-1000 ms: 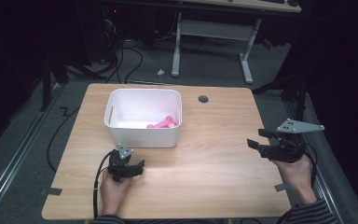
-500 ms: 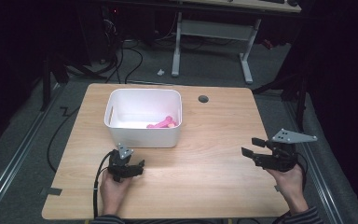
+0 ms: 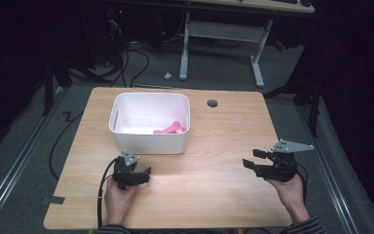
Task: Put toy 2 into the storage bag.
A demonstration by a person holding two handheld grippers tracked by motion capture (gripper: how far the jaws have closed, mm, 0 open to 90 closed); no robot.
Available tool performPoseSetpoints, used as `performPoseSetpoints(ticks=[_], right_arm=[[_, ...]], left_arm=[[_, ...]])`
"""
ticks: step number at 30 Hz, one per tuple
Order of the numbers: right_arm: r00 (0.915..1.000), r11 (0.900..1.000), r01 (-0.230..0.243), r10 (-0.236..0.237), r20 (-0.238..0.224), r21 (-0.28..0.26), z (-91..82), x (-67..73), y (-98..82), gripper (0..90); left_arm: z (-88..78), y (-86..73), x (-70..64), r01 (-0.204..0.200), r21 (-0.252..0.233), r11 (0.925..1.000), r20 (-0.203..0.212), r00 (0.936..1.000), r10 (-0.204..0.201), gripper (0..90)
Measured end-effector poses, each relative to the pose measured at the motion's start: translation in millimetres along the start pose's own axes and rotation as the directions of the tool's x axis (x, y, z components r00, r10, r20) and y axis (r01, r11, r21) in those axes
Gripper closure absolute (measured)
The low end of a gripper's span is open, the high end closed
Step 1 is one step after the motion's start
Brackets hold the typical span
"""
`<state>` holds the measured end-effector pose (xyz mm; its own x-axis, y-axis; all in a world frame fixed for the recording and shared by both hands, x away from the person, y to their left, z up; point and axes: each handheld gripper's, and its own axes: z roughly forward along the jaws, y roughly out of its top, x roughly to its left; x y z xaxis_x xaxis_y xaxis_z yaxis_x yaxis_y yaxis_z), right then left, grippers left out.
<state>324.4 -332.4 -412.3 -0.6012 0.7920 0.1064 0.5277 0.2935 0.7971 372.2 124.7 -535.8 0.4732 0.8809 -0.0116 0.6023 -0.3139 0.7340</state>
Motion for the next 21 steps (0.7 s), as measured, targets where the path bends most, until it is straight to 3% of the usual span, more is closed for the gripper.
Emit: performPoseSetpoints(ticks=[21], right_arm=[[0.9989,0.999,-0.044,0.044,-0.014,0.020,35.4,-1.9,-12.9,39.4]], left_arm=[[0.0,0.0,0.1,0.000,0.000,1.0000,0.001,1.0000,0.000,20.8]])
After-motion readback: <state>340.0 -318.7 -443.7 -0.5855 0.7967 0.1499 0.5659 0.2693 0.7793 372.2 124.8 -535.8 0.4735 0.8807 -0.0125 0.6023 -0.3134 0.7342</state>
